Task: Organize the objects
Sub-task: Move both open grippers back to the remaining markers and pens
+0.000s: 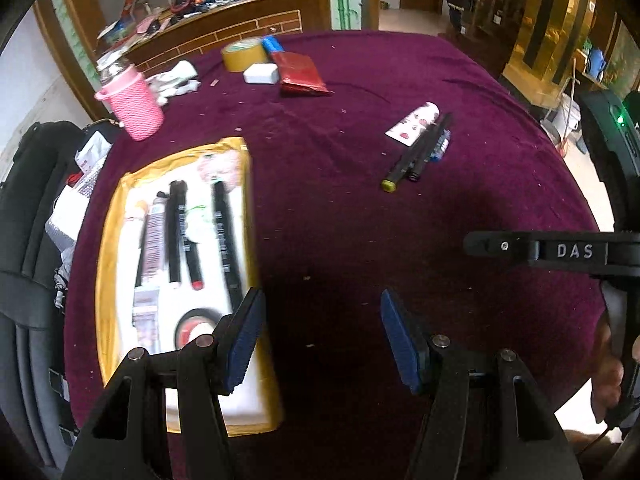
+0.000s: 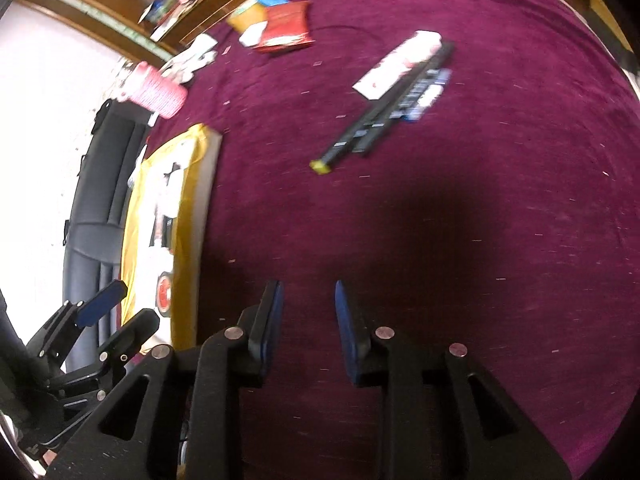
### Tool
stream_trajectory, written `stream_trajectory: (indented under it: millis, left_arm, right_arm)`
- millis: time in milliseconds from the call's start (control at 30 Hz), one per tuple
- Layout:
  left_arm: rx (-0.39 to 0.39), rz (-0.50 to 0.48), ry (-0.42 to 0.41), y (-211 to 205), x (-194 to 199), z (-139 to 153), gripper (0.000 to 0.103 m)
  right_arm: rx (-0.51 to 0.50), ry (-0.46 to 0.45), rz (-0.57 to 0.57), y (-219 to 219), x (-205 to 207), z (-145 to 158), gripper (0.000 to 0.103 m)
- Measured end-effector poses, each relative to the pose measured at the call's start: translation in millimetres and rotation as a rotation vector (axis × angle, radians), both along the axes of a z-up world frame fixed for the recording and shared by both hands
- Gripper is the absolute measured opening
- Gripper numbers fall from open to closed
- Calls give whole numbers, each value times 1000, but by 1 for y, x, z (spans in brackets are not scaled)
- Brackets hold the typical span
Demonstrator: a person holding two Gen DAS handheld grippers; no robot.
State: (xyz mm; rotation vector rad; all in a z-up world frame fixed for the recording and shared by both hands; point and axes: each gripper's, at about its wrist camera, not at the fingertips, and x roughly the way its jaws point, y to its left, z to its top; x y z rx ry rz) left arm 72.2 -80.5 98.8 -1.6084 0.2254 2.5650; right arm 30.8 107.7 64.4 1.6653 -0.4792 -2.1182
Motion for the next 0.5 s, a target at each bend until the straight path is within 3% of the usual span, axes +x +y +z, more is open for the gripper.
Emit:
stream_trajectory:
  millis: [267, 500]
  left_arm:
    - [68, 45, -84, 21, -8, -19, 54]
    - [103, 143, -97, 2, 2, -22, 54]
  right_arm:
    - [13, -8, -33, 39, -26, -9, 26]
    - [73, -7, -73, 48, -70, -17, 25]
